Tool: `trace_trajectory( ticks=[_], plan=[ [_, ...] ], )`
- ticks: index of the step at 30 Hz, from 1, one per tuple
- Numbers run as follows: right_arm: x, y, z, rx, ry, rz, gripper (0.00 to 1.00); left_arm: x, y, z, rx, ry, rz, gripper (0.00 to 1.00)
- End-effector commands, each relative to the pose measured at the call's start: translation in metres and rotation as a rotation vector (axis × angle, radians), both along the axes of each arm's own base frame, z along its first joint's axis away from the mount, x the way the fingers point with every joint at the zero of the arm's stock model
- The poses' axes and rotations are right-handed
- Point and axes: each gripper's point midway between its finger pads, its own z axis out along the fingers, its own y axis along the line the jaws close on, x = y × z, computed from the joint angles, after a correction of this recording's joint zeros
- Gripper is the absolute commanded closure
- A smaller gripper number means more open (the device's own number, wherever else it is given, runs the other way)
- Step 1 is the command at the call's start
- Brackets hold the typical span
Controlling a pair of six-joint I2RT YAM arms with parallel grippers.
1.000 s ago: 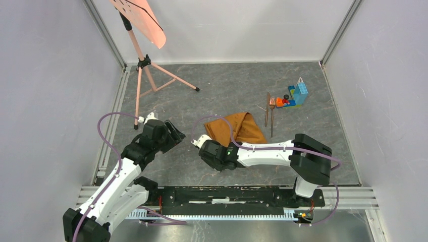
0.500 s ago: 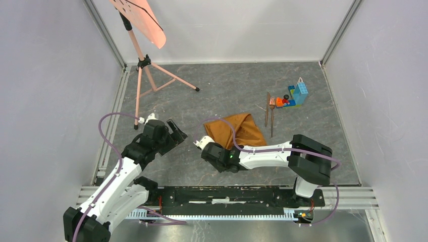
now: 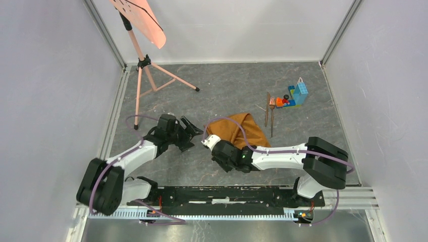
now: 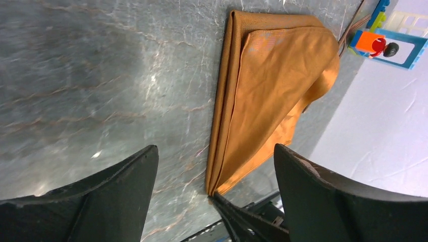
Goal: Fold the napkin into a case and place the utensils inside
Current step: Pick up the upper triangle-folded napkin from the center of the board.
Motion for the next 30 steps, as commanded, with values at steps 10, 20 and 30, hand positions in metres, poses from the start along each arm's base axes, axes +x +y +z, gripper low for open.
trace_trajectory(
  ticks=[10,20,30],
  plan=[
    [0.009,0.008,0.031,0.168,-0.019,0.016,1.0,0.056,-0.046,-0.023,-0.15,0.018,0.064,0.29],
    [0.013,0.008,0.037,0.197,-0.023,0.006,1.0,0.063,-0.037,-0.053,0.053,0.05,0.106,0.38],
    [0.015,0.007,0.039,0.214,-0.023,-0.002,1.0,0.068,-0.034,-0.072,0.149,0.143,0.136,0.48]
  ],
)
